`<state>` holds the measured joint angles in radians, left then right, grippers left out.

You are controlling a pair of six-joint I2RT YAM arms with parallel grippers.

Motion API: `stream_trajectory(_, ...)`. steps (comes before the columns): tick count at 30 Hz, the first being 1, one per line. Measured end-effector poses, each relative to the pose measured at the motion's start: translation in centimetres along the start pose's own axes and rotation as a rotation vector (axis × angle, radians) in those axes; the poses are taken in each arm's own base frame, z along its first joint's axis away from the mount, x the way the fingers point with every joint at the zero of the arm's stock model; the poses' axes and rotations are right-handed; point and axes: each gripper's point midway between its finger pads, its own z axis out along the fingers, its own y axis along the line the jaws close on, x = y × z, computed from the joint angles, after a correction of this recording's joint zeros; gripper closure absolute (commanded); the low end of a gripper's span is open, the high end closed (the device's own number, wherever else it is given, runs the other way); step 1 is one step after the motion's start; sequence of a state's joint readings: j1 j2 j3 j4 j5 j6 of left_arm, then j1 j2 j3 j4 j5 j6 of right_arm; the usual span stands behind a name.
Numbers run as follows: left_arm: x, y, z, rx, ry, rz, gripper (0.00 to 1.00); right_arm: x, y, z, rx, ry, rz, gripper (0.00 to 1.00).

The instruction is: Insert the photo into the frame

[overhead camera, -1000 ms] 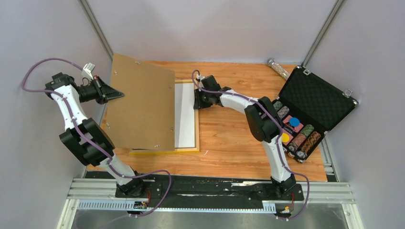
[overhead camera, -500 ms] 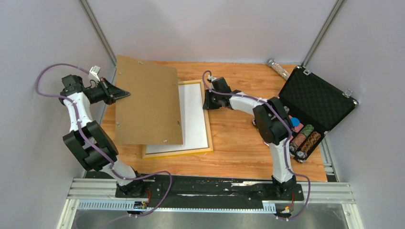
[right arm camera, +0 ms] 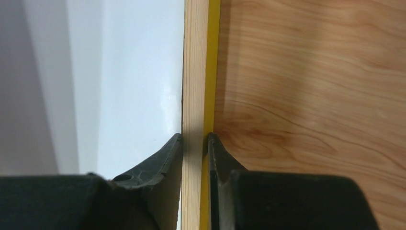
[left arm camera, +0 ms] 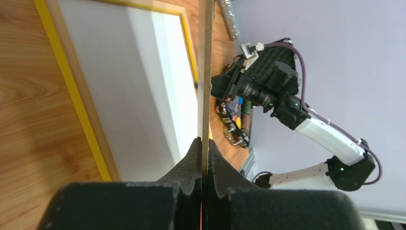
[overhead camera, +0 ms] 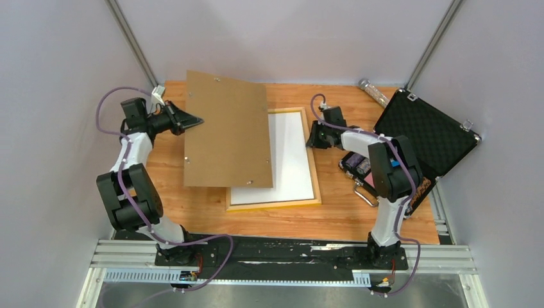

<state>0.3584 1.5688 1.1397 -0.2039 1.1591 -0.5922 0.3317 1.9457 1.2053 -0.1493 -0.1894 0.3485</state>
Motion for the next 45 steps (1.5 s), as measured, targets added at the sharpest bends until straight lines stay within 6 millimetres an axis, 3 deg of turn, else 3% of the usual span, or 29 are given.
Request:
stream_trajectory(5, 1.1, -1.4, 2.8, 0.067, 0.006, -0.044, 1.0, -0.1, -2.9, -1.4, 0.052, -0.032, 0.048, 0.97)
stream_trajectory(11, 1.0, -3.2, 5.2, 0.117, -0.007, -0.052, 1.0, -0.2, -3.5, -1.7, 0.078, -0.05, 0.061, 0.95)
stream_trajectory(13, 1.0, -3.3, 6.1, 0.122, -0.009, -0.062, 1.0, -0.2, -3.5, -1.7, 0.078, -0.05, 0.065, 0.87)
stream_trajectory(17, 1.9, -2.6, 8.1, 0.125, 0.011, -0.108, 1.0, -0.2, -3.5, -1.7, 0.08, -0.052, 0.073, 0.57)
stream_trajectory(24, 5.3, 0.0, 11.0, 0.106, 0.073, -0.246, 1.0, -0.4, -3.3, -2.3, 0.079, -0.071, 0.083, 0.37)
stream_trajectory(27, 6.0, 0.0, 11.5, 0.106, 0.082, -0.257, 1.0, -1.2, -3.0, -3.4, 0.07, -0.101, 0.08, 0.35)
stream_trajectory(33, 6.8, -0.4, 12.3, 0.113, 0.072, -0.236, 1.0, -4.8, -3.2, -6.7, 0.062, -0.22, 0.082, 0.34)
stream_trajectory(38, 8.9, -0.7, 13.4, 0.107, 0.105, -0.238, 1.0, -7.1, -5.5, -8.5, 0.084, -0.294, 0.113, 0.34)
stream_trajectory(45, 9.6, -1.7, 14.3, 0.134, 0.098, -0.211, 1.0, -8.1, -8.5, -10.0, 0.08, -0.336, 0.154, 0.34)
